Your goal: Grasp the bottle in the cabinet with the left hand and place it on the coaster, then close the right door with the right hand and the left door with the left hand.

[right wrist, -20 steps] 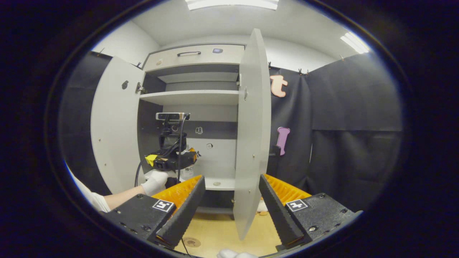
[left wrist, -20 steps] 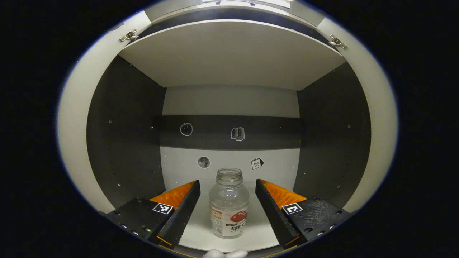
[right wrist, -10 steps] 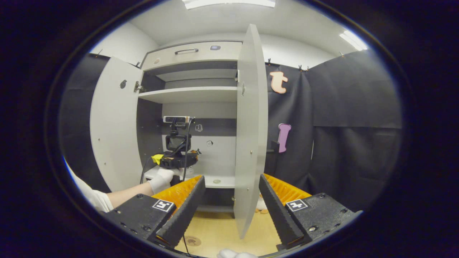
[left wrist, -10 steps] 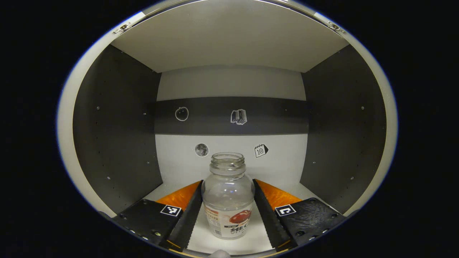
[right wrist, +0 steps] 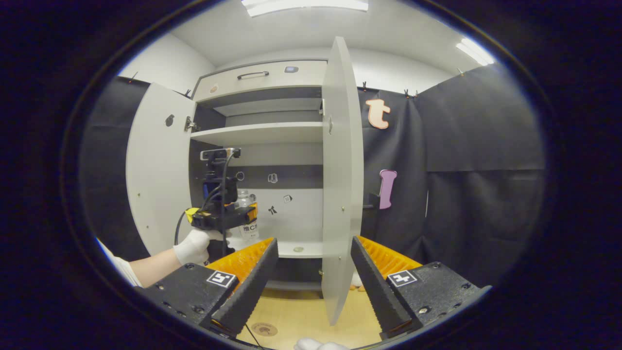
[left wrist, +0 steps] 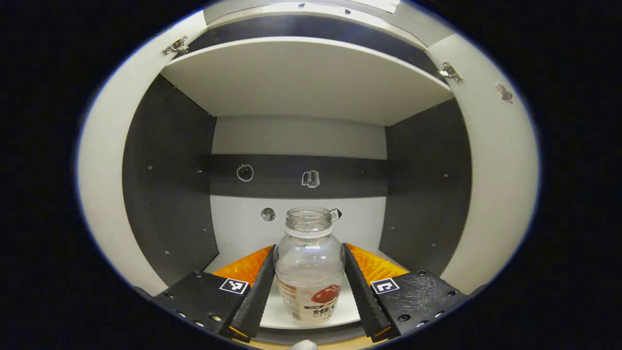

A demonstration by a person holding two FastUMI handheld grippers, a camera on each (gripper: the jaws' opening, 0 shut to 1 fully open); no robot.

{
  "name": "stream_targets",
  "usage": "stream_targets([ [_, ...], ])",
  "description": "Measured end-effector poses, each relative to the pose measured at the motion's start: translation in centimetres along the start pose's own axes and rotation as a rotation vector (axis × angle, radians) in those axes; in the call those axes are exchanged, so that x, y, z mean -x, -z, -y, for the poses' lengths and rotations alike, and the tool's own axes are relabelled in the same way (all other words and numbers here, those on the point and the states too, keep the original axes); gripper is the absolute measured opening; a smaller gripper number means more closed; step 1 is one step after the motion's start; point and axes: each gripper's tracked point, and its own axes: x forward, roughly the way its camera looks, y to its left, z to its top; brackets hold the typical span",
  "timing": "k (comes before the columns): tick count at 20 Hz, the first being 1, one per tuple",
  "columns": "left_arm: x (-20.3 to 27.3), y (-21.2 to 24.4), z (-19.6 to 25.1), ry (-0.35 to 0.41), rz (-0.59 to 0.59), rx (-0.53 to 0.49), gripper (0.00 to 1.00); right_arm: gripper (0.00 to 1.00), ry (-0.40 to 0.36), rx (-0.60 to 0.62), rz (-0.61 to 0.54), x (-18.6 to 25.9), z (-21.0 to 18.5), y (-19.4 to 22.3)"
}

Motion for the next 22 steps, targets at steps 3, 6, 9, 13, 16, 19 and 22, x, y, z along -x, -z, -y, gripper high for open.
stream_targets([
  [3,4.5,-0.5,1.0,0.085,0.006,-0.031,0.76,0.99,0.001,-0.004,0.006,0.3,-0.1,0.3],
  [6,8.8,0.5,2.0,0.163,-0.007,-0.060,0.76,0.99,0.000,-0.023,0.006,0.7,-0.2,0.8],
  [9,12.7,3.1,3.0,0.202,-0.030,-0.078,0.76,0.99,0.004,-0.023,0.015,1.1,-0.1,1.1],
  [13,17.2,8.8,5.1,0.259,-0.066,-0.052,0.76,0.99,0.033,-0.030,0.014,1.5,0.7,1.4],
  [16,20.0,12.5,7.4,0.334,-0.007,-0.056,0.76,0.98,0.056,-0.010,0.001,2.1,1.4,1.8],
  [19,21.8,17.6,9.0,0.365,-0.048,-0.105,0.76,0.99,0.067,0.016,-0.020,2.4,1.7,2.4],
  [22,22.8,21.8,10.2,0.367,-0.091,-0.062,0.80,0.99,0.074,0.037,-0.053,2.5,2.0,3.6],
])
